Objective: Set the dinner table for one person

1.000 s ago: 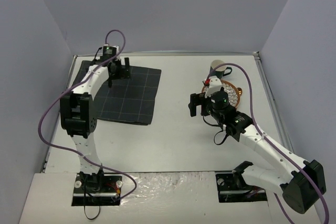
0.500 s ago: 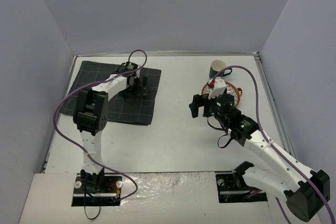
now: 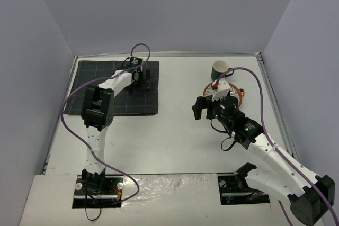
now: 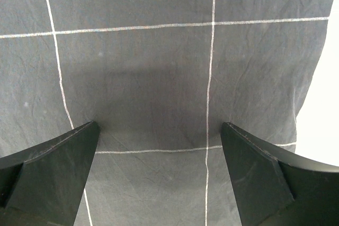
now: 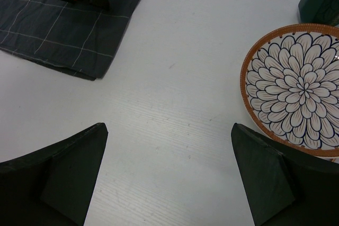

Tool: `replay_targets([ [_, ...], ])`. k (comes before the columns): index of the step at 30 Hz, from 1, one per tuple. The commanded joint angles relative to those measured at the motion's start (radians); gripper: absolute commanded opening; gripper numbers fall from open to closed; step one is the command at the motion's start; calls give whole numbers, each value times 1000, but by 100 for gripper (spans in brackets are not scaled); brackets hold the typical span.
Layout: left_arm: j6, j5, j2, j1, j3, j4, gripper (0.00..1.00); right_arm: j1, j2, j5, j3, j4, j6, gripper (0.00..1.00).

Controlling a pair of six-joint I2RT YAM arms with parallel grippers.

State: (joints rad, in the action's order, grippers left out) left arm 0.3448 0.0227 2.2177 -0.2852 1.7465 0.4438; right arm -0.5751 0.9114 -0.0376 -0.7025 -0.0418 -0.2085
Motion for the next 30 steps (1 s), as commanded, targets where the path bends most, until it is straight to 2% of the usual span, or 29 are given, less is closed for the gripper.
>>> replay_targets([
  [1, -9, 14, 43, 6, 59, 15, 97, 8, 4, -17, -11, -50, -9, 100],
  [8, -32, 19, 68, 12, 110, 28, 97, 8, 15, -16, -9, -50, -9, 100],
  [13, -38, 5, 17, 16, 94, 44, 97, 7, 19, -10, -14, -50, -9, 100],
  [22, 5, -13, -234, 41, 23, 55, 97, 7, 34, 7, -21, -55, -5, 100],
  [30, 26, -50, -399, 72, -138, 32, 97, 7, 11, -22, -20, -54, -22, 100],
])
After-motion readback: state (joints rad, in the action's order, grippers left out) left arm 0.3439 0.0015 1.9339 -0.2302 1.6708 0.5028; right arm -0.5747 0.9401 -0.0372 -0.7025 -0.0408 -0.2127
